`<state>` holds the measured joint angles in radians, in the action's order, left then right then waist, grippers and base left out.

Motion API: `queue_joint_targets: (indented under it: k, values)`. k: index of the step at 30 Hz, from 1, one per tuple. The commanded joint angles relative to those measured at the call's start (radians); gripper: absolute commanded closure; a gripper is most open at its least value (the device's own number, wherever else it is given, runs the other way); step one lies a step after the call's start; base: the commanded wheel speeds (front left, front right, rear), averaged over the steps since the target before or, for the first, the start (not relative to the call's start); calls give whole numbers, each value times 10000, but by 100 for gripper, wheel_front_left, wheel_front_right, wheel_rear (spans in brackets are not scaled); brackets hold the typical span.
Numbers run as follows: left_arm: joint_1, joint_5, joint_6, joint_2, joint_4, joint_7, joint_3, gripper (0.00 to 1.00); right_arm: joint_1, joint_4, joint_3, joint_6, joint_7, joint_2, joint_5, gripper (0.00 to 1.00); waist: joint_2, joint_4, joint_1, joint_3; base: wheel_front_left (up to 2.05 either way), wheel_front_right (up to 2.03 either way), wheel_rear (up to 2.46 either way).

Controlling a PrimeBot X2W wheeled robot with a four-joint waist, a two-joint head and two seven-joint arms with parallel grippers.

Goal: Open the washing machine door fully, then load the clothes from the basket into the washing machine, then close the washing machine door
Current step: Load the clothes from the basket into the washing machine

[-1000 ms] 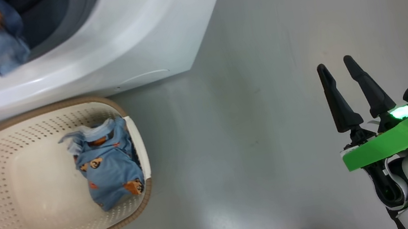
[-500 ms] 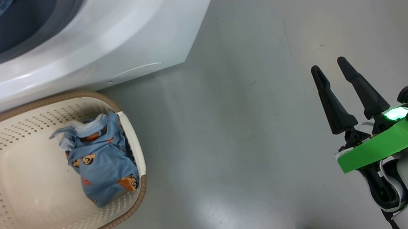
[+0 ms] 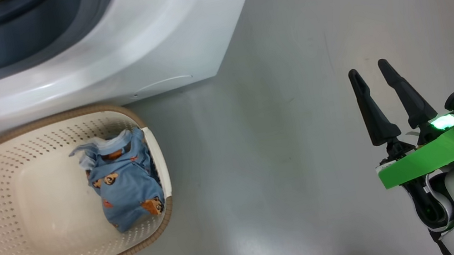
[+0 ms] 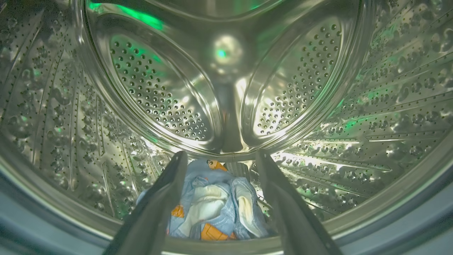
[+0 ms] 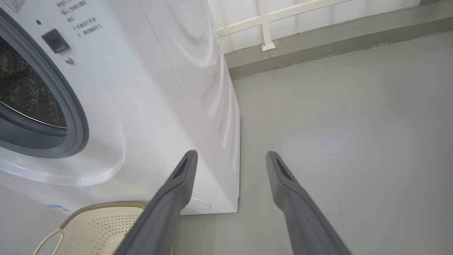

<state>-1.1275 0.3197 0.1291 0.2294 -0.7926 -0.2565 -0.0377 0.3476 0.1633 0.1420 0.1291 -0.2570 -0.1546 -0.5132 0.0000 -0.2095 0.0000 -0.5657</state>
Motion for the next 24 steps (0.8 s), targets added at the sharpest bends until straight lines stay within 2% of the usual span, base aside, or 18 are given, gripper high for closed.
queue_joint_targets:
  k: [1, 13, 24]
  values:
    - [334, -134, 15, 306, 334, -53, 228, 0, -163, -192, 182, 16, -48, -118, -119, 0, 0, 108, 0, 165, 0, 0, 0]
    - [2451, -609, 15, -366, 1068, -53, 556, 0, -464, -128, 92, 16, -48, -483, -74, 0, 0, 637, 0, 1023, 0, 0, 0]
    - [5101, -818, 15, -912, 2614, -53, 888, 0, -1088, 158, -115, 16, -48, -874, -121, 0, 0, 1184, 0, 2197, 0, 0, 0]
